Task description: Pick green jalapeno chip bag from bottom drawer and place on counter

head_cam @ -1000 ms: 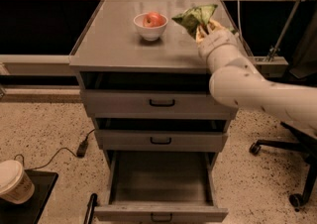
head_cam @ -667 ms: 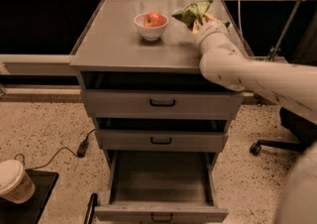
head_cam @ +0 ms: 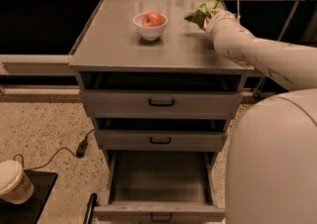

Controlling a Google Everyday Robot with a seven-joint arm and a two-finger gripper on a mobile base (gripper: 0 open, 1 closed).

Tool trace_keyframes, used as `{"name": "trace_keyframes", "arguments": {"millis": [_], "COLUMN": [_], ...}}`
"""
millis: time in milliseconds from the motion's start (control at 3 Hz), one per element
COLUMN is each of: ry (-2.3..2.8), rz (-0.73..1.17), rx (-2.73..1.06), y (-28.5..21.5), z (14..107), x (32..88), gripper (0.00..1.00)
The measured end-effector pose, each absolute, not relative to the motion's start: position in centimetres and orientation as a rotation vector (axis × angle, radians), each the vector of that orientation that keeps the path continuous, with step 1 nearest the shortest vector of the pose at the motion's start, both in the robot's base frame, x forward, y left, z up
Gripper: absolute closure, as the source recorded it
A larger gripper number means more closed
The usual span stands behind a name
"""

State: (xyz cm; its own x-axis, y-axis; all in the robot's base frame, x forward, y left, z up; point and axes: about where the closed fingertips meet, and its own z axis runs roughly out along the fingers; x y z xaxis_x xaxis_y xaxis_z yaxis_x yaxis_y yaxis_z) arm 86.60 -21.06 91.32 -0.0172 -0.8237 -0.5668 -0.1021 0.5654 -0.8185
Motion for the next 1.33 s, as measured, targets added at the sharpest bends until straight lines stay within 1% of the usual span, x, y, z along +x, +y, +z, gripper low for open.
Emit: {"name": "trace_keyframes", "arguments": {"millis": [333,667,1333], "ry": [1.536,1.536,1.536], "rz": [-0.637,-0.637,-0.637], "rx": [-0.886,-0.886,-0.887], "y": [-19.72,-19.72,-19.72], "z": [89.76,89.76,89.76], "x": [86.39,86.39,86.39], "gripper": [1.0,0.81,0.34]}}
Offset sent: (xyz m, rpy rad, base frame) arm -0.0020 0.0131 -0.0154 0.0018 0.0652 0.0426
